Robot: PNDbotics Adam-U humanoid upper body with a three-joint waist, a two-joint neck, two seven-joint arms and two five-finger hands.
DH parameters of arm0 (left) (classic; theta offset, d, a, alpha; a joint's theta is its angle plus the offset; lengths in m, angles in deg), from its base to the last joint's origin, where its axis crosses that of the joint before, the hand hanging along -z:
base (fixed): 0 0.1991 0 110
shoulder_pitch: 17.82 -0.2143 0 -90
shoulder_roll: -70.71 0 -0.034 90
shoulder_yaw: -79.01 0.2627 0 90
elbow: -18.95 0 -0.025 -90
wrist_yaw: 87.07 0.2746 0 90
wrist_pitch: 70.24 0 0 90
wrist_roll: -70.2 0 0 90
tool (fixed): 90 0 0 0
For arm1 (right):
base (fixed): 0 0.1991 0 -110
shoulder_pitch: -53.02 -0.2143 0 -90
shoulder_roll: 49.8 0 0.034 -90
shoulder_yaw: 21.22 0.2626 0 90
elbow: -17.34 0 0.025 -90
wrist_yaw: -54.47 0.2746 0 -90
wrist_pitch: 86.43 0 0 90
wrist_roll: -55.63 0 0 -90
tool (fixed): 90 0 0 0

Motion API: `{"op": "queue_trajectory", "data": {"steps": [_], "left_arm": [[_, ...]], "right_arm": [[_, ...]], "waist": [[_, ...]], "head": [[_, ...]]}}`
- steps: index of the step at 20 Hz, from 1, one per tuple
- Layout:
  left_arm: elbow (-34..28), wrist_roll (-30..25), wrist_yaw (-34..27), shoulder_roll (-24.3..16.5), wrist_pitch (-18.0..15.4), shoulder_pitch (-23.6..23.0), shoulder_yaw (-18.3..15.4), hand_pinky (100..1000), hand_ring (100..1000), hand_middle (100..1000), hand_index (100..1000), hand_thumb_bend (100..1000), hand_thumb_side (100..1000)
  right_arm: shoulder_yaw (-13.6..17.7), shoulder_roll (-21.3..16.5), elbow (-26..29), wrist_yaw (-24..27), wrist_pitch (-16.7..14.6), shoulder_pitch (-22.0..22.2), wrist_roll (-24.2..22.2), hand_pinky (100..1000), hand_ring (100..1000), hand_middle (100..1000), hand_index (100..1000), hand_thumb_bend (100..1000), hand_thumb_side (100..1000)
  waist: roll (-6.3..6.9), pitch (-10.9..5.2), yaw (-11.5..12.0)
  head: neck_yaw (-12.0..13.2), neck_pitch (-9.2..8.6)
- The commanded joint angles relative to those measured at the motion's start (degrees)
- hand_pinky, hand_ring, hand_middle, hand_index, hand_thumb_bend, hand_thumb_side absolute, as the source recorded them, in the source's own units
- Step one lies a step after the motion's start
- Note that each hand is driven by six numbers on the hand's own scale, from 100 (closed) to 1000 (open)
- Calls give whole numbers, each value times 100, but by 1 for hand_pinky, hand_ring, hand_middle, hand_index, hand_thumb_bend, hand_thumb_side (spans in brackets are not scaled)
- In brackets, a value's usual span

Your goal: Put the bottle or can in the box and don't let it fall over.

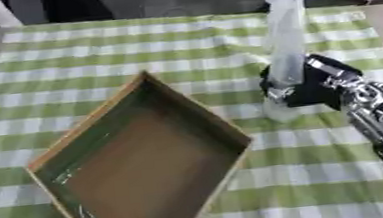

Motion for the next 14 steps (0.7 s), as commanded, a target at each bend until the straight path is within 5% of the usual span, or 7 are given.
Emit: {"op": "queue_trajectory", "data": {"steps": [1, 14], "left_arm": [[-108, -24, 4, -108, -5, 21, -23, 917, 861, 959, 849, 160, 895], [-117, -23, 9, -125, 0, 9, -21, 918, 861, 959, 849, 159, 893]], "right_arm": [[41, -182, 141, 92, 34, 9, 7, 1000, 982, 487, 167, 100, 100], [176, -315, 823, 596, 9, -75, 207, 1000, 932, 483, 162, 100, 100]], "waist": [[17, -102, -7], [18, -149, -39]], "head": [[-5, -72], [-17, -87]]}}
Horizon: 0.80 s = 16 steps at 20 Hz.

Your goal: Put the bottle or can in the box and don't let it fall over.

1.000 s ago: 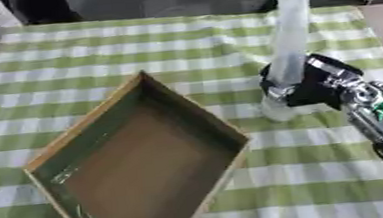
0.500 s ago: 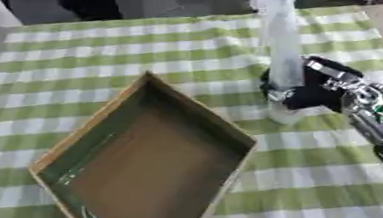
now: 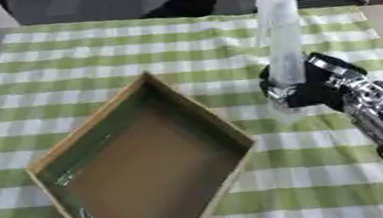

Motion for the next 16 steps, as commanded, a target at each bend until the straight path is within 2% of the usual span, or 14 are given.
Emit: {"op": "queue_trajectory", "data": {"steps": [1, 8, 16], "left_arm": [[-117, -15, 7, -128, -7, 13, -20, 918, 861, 959, 849, 159, 893], [-137, -11, 6, -149, -18, 6, -19, 917, 861, 959, 849, 157, 888], [-142, -11, -2, -183, -16, -7, -8, 917, 861, 959, 849, 157, 884]], "right_arm": [[122, -244, 384, 226, 13, -115, 110, 1000, 931, 485, 162, 100, 100], [138, -295, 1013, 703, 49, -486, 359, 999, 934, 498, 162, 100, 100], [-276, -258, 1161, 1339, -111, -1370, 205, 987, 923, 509, 170, 100, 100]], "waist": [[23, -146, -10], [35, -187, -28], [22, -275, -52]], "head": [[-15, -77], [-14, -47], [-18, 20]]}}
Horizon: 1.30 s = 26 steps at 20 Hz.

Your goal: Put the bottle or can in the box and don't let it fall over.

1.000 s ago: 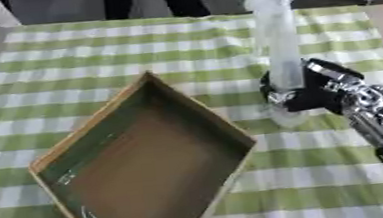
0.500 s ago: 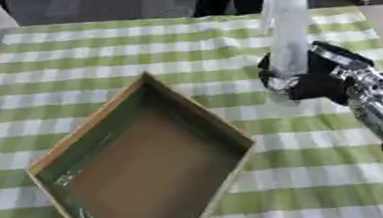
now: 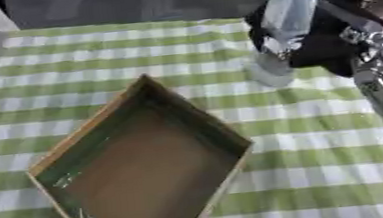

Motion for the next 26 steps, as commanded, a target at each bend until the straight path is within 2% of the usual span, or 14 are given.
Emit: {"op": "queue_trajectory", "data": {"steps": [1, 9, 15, 26], "left_arm": [[-107, -8, -4, -183, -16, 3, -14, 917, 860, 959, 848, 157, 883], [-107, 7, -14, -194, -13, -16, -20, 917, 860, 959, 848, 158, 880], [-110, 65, -21, -192, -26, -46, -70, 917, 859, 958, 848, 158, 875], [-121, 239, -11, -235, -91, -180, -208, 916, 858, 957, 848, 157, 867]], "right_arm": [[-123, -114, 138, 213, -27, -280, -99, 986, 922, 510, 171, 100, 100], [-575, 235, 138, 308, 246, -861, -372, 976, 914, 519, 177, 100, 100], [-955, 596, 138, 185, 553, -1172, -568, 971, 963, 525, 180, 100, 100], [-1561, 1302, 138, -228, 977, -1417, -766, 960, 968, 536, 185, 100, 100]], "waist": [[13, -173, -9], [-11, -257, -10], [-23, -317, 2], [-24, -440, -34]], "head": [[-14, 19], [-31, 84], [-37, 148], [-65, 382]]}}
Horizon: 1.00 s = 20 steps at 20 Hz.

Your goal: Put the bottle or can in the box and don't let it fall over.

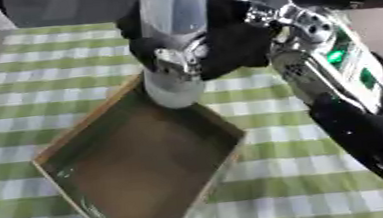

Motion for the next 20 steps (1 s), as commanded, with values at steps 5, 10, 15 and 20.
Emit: {"op": "queue_trajectory", "data": {"steps": [5, 10, 15, 20], "left_arm": [[-122, 63, -3, -177, -18, -5, -109, 916, 859, 957, 848, 157, 867], [-137, 90, -6, -160, -27, 17, -136, 917, 859, 957, 848, 157, 866], [-143, 90, -6, -152, -22, 37, -133, 917, 859, 957, 848, 158, 867], [-149, 81, -2, -148, -20, 57, -129, 917, 859, 957, 848, 157, 867]], "right_arm": [[-205, 220, 132, -251, 215, -85, 40, 955, 969, 544, 188, 100, 100], [-386, 363, 132, -364, 422, -14, 183, 944, 973, 572, 192, 100, 100], [-559, 422, 132, -391, 515, 24, 404, 939, 984, 633, 217, 100, 116], [-735, 419, 38, -381, 441, 70, 582, 926, 1000, 717, 275, 100, 121]], "waist": [[15, -116, 30], [1, -80, 93], [-24, -61, 136], [-37, -36, 170]], "head": [[-45, 36], [-97, 18], [-146, -4], [-163, -17]]}}
